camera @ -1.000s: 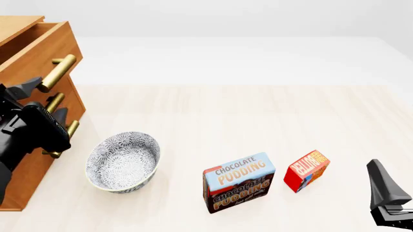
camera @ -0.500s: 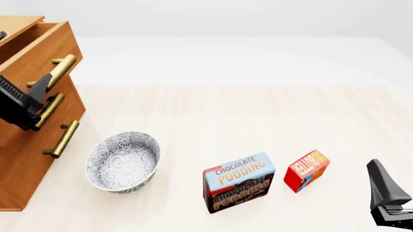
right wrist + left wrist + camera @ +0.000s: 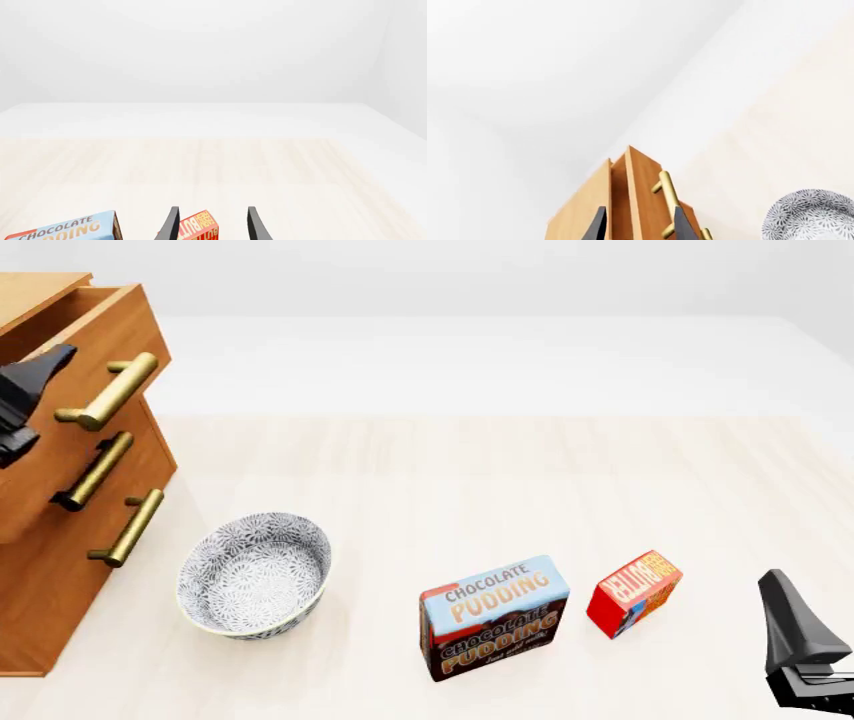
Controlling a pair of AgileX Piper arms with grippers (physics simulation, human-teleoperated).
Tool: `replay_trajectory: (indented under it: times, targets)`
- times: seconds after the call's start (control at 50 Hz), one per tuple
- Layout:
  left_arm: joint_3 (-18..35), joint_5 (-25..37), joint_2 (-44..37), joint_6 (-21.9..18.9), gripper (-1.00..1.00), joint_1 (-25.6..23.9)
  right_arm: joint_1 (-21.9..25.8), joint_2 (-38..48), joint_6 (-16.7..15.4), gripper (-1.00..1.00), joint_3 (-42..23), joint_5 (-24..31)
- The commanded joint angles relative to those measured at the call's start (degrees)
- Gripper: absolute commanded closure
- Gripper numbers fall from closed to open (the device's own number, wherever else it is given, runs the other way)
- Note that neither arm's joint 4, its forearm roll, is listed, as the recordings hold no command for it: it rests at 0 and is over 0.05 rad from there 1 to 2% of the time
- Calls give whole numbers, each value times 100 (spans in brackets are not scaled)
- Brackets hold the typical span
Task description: Put the butter at the back in the top drawer of the cabinet and close it.
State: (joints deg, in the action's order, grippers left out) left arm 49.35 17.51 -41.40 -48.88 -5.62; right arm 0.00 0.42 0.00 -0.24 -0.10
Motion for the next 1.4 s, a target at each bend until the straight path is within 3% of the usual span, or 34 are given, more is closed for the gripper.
replay_trajectory:
  times: [0.02,0.36,0.48,0.58,0.64,0.84,1.4]
  targets:
    - [603,666,-122,593,-100,27,0,0,0,-100,0,0]
    - [1453,1725,-369,1718,-100,438,0,0,0,-100,0,0]
    - [1501,1924,-276,1781,-100,589,0,0,0,-100,0,0]
    - [1827,2296,-450,2178,-100,601,0,0,0,-100,0,0]
    - [1789,2336,-182,2037,-100,942,0,0,0,-100,0,0]
    - [2333,2872,-943,2948,-100,694,0,0,0,-100,0,0]
    - [2825,3307,-1639,3635,-100,693,0,0,0,-100,0,0]
